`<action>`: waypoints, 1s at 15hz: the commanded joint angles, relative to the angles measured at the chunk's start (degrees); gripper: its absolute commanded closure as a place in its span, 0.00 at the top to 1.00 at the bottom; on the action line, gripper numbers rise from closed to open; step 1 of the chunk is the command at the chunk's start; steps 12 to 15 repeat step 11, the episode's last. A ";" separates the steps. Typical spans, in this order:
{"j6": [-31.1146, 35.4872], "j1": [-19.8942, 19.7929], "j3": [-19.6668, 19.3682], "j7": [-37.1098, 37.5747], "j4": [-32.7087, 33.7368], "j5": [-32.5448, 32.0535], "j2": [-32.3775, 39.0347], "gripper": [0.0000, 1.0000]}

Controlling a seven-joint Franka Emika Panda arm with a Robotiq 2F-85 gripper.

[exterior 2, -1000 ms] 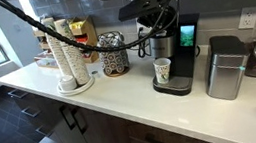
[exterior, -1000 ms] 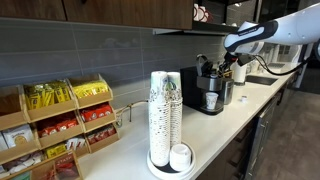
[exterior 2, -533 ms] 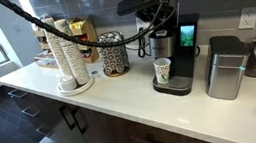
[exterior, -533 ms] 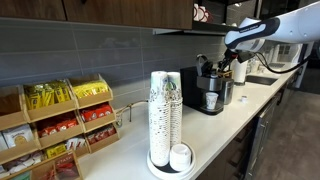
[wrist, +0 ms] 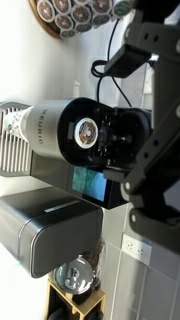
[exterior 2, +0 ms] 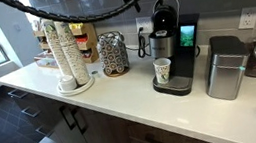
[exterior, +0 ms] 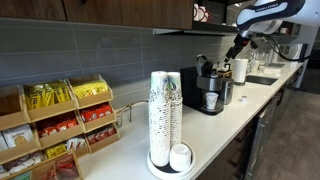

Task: Pick up the coffee capsule on the left and put it in the coffee machine

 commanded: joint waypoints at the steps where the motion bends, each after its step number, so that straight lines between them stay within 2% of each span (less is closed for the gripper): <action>1: -6.52 -0.30 -1.54 -6.13 -1.58 2.57 -3.54 1.00; 5: -10.23 -1.00 -2.31 -9.52 -3.83 5.73 -6.48 1.00; 6: -10.70 -0.12 -3.56 -10.21 -4.19 6.89 -6.95 1.00; 10: -9.93 0.35 -4.92 -12.87 -7.55 10.33 -9.38 1.00; 11: -10.25 0.74 -4.94 -10.47 -3.45 8.11 -6.58 1.00; 15: -10.25 0.74 -4.94 -10.47 -3.45 8.11 -6.58 1.00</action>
